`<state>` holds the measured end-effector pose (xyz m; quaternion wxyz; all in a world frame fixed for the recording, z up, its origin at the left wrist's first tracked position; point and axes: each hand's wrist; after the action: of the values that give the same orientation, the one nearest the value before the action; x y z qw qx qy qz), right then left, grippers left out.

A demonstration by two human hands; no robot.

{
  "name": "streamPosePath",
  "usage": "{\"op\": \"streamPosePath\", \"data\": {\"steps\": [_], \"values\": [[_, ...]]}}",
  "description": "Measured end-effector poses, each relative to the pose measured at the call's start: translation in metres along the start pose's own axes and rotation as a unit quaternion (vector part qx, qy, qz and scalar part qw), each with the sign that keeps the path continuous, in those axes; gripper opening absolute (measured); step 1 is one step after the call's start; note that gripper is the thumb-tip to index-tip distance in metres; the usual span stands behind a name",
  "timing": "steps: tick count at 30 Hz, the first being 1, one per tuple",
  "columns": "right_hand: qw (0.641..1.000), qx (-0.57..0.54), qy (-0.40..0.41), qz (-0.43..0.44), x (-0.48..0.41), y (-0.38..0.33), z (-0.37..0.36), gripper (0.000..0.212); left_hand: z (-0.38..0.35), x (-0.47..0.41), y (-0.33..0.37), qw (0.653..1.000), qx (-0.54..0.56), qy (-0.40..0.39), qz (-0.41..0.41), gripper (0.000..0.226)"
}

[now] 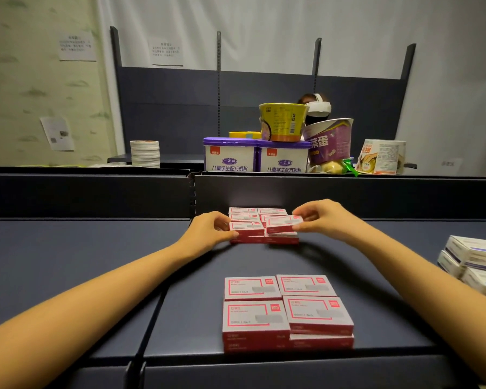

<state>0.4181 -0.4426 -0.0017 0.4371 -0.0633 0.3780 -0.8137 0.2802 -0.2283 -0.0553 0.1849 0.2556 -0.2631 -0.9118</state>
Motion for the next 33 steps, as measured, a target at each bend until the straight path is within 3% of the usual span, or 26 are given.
{"op": "streamPosePath", "data": {"steps": [4,15,18,20,23,26,29,33], "values": [[0.999,0.027,-0.035,-0.032,-0.017,0.011,-0.010,0.036,-0.002,-0.002,-0.002,1.000,0.017,0.007,0.005,0.033],[0.999,0.039,-0.004,-0.011,-0.017,0.023,-0.021,0.041,-0.001,0.001,0.002,1.000,0.006,-0.002,0.012,0.029],[0.998,0.036,0.041,0.013,-0.005,0.010,-0.011,0.047,0.012,0.008,0.016,1.000,0.005,0.030,0.004,0.033],[0.998,0.008,0.055,0.041,0.012,0.001,-0.003,0.037,0.025,0.022,0.028,0.999,0.033,0.034,-0.007,0.028],[0.997,-0.051,-0.008,0.058,0.055,-0.006,0.006,0.019,0.043,0.060,0.045,0.996,0.070,-0.021,-0.041,0.015],[0.993,-0.069,-0.077,0.052,0.099,-0.007,0.010,0.028,0.053,0.108,0.057,0.990,0.078,-0.092,-0.078,0.010],[0.986,-0.087,-0.136,0.037,0.126,0.000,0.011,0.034,0.057,0.141,0.062,0.985,0.024,-0.135,-0.105,0.030],[0.981,-0.098,-0.167,0.030,0.142,0.006,0.008,0.063,0.057,0.154,0.060,0.982,-0.058,-0.142,-0.111,0.046]]}}
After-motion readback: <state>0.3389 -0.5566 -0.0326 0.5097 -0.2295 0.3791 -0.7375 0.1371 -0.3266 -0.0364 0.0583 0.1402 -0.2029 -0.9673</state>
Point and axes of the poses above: each hand's wrist, its own x-axis away from the middle knuckle, its own z-axis out of the back of the hand, y = z × x, and after that the axes turned 7 degrees about -x, right-handed
